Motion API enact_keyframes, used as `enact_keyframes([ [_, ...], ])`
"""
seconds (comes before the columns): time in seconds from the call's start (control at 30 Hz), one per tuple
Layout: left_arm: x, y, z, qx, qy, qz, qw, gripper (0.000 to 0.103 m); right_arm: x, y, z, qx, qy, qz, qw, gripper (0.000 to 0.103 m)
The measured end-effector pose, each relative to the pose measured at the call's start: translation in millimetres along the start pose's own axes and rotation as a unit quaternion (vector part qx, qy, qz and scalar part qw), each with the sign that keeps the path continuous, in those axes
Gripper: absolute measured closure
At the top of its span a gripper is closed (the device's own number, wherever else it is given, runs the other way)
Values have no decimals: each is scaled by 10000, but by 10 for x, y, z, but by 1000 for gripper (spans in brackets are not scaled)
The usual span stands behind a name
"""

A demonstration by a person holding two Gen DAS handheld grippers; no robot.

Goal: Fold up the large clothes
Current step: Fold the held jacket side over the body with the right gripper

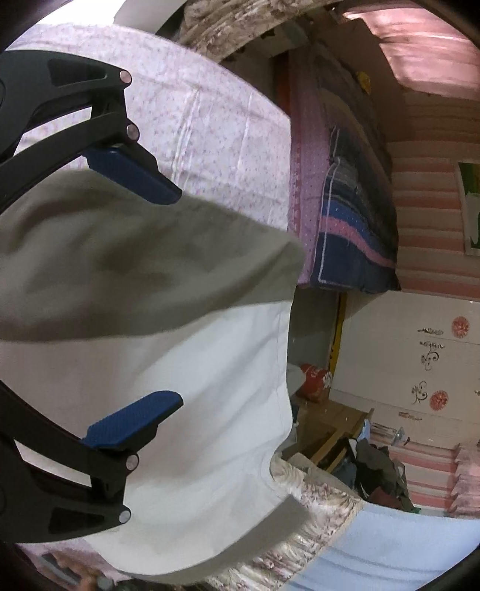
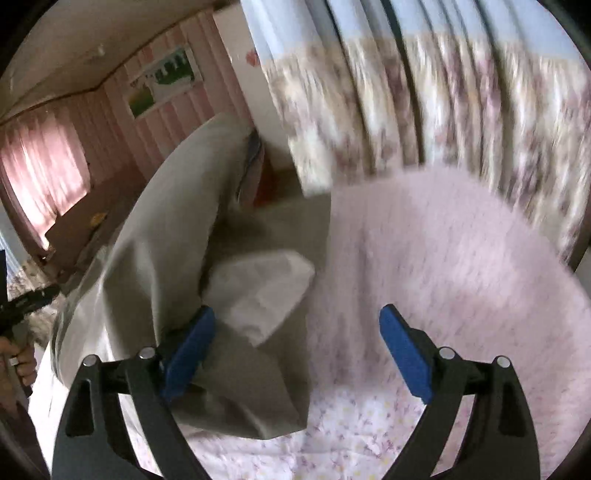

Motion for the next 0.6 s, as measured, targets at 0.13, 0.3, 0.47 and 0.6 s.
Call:
enact_keyframes([
  [0.13,-97,-183,122,-168,151,143,9996,3,-212,59,128,-229,259,-468,9983,12],
  [0.3,-143,-308,236,-193,254,239,9992,3,-359,329,274,-22,624,-905,9939,35],
  [0.47,-45,-391,420,-165,182,395,9989,3,-410,454,179,418,634,-603,9953,71],
  [0.6,-4,-338,605,-356,81,201,9991,3,-300,563,77,416,284,-516,9974,87],
])
Point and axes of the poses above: each gripper's, at about its wrist camera, not at the fingertips, and x roughly against the way its jaws point, y to its left, z to its underside, the point moved 8 cm from there along -x, roughly the way its jaws point, and after that the axes turned 10 degrees about -z, right-handed, at the moved point
